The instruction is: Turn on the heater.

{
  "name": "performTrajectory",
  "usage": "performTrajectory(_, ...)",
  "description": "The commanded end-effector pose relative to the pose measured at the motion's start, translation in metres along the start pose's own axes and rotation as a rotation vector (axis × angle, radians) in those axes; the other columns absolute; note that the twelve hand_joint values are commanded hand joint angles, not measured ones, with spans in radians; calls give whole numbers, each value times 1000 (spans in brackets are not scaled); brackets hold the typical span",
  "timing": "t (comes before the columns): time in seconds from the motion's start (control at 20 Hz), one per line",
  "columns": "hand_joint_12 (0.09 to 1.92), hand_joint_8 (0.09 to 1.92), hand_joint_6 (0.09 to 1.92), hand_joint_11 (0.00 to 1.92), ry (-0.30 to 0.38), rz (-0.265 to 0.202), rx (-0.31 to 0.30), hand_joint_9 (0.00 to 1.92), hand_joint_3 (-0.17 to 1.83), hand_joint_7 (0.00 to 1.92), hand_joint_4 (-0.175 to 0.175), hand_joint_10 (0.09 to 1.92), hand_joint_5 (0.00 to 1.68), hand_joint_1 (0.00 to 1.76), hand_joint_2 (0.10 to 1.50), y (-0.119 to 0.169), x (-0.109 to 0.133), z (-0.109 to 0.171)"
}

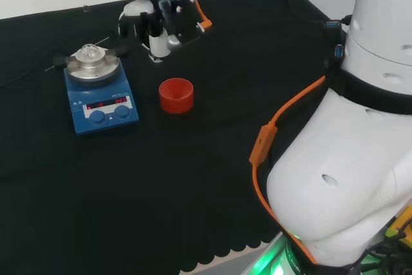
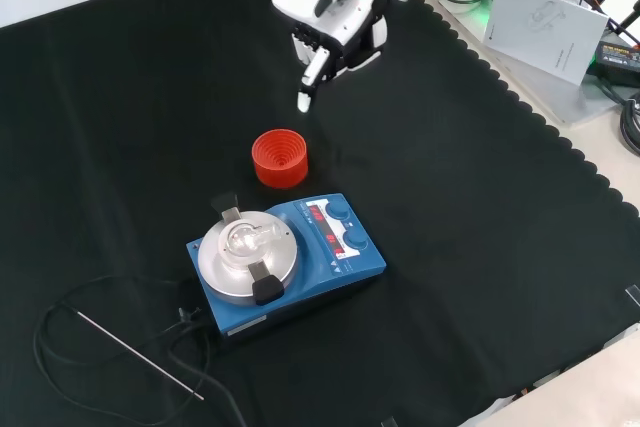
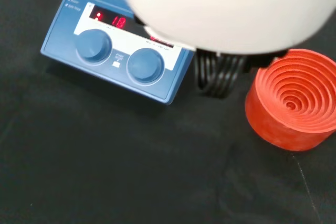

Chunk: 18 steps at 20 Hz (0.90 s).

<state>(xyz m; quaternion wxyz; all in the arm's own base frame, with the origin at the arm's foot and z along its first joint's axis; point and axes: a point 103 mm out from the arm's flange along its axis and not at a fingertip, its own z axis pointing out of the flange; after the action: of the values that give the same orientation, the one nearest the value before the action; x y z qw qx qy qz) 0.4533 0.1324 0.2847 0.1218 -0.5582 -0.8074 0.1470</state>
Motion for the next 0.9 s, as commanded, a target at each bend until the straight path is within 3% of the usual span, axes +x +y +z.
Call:
performTrajectory(0.05, 1030, 1361, 474, 1293, -26, -15, 16, 1450, 1457, 1211, -74, 1040, 315, 1459, 332, -4, 11, 3)
performTrajectory(0.45, 1037, 1369, 466, 1293, -57, -32, 24, 1456, 1468, 1212, -60, 1046, 270, 1460, 329, -11, 25, 9)
performTrajectory(0.9, 1047, 1374, 455, 1298, -46, -33, 16, 1461, 1475, 1213, -55, 1050, 244, 1461, 325, -15, 40, 21)
